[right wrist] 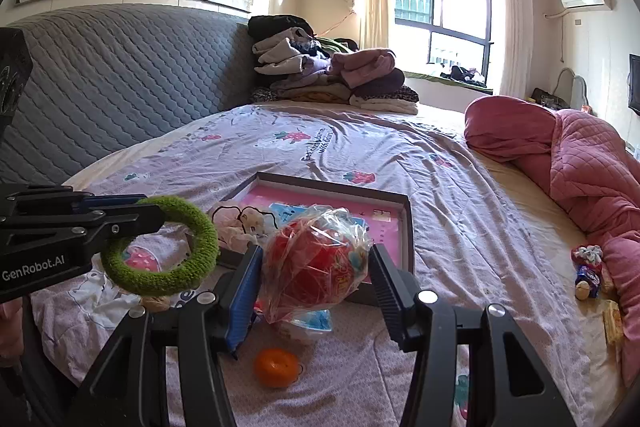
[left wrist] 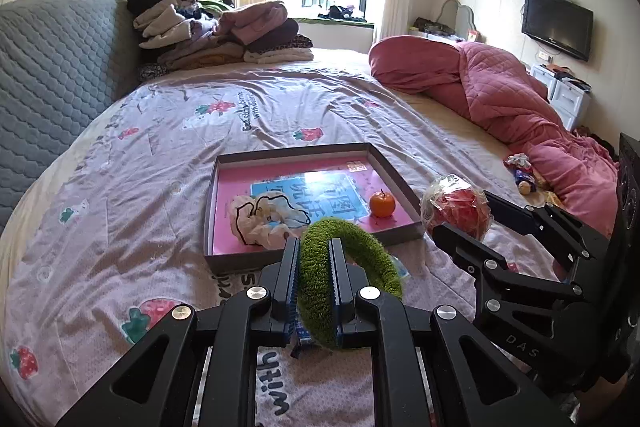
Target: Organize objects
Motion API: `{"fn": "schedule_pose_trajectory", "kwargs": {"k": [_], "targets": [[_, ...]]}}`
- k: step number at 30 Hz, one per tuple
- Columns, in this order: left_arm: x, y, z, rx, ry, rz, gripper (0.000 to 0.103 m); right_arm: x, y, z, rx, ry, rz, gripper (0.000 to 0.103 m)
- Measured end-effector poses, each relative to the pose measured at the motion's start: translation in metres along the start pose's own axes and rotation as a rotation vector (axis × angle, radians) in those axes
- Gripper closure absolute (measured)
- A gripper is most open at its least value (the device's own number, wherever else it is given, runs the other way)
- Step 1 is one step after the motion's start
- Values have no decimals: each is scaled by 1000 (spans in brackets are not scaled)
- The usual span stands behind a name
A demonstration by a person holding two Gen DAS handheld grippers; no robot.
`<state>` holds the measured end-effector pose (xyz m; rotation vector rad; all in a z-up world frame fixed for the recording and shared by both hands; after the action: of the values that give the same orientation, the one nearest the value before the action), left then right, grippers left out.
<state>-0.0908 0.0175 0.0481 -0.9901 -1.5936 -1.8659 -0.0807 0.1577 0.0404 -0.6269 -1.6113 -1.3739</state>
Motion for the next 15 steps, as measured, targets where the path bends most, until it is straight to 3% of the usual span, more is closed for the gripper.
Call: {"fn": "schedule_pose_trajectory", "kwargs": {"k": [15], "targets": [[19, -32, -11, 11, 5, -3, 90, 16, -25, 2, 7, 24, 9, 49]]}}
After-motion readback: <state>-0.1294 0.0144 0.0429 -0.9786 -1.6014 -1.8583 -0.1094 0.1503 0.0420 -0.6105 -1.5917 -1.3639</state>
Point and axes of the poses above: each gripper's, at about its wrist camera, not at the fingertips, and y roughly against the way its jaws point, z to its right, x to its top, the point moved 2 cm from there along -y, roughly the way its jaws point, and after that the axes turned 2 degrees about x, right-handed, at the moved point
